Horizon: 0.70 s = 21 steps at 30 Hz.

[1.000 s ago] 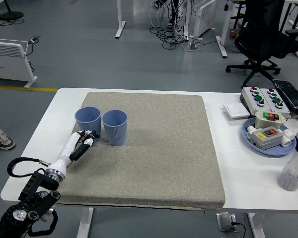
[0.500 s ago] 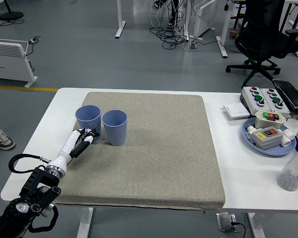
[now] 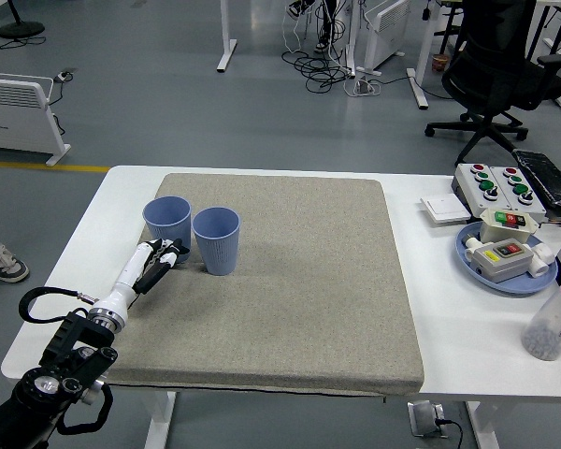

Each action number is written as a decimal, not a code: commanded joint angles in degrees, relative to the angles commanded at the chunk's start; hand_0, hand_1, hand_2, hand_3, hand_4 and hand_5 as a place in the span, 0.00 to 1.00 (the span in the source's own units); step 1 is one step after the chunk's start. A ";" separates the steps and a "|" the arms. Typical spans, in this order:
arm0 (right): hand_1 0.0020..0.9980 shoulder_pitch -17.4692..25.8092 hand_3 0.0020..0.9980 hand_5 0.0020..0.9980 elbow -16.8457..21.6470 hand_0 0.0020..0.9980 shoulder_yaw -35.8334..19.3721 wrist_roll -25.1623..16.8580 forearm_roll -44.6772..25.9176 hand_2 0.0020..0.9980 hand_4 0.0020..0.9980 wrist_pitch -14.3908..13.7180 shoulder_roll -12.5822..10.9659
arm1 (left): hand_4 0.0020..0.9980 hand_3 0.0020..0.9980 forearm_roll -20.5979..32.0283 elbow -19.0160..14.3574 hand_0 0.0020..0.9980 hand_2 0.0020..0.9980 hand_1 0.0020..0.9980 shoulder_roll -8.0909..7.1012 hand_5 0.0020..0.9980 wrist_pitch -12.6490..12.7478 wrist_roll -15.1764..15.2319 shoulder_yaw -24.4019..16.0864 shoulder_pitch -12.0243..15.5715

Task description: Push cup pick cup insert cup

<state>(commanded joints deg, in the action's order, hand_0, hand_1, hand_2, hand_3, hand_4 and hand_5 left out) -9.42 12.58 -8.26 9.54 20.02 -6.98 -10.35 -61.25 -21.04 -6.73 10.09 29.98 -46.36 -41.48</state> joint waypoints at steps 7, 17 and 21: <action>0.67 0.06 0.60 0.39 0.03 0.73 -0.18 0.11 0.34 0.71 0.17 0.10 0.02 | 0.55 0.59 2.12 1.79 0.72 0.69 0.74 0.42 1.00 -0.18 0.43 1.96 -1.05; 0.67 0.49 0.60 0.39 -0.01 0.73 0.60 -0.19 -0.93 0.71 0.16 0.02 -0.12 | 0.55 0.58 -6.29 -3.12 0.66 0.68 0.72 -1.61 1.00 0.55 -0.17 -7.51 3.52; 0.67 0.67 0.60 0.39 -0.04 0.73 0.99 -0.34 -1.57 0.71 0.16 -0.06 -0.15 | 0.55 0.58 -9.68 -7.47 0.66 0.68 0.72 -3.23 1.00 1.03 0.31 -11.54 6.53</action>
<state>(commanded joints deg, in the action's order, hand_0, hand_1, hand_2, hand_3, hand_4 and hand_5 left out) -8.76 12.54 -7.27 9.20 18.45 -7.05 -10.50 -70.93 -28.51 -9.96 11.12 30.29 -57.90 -34.96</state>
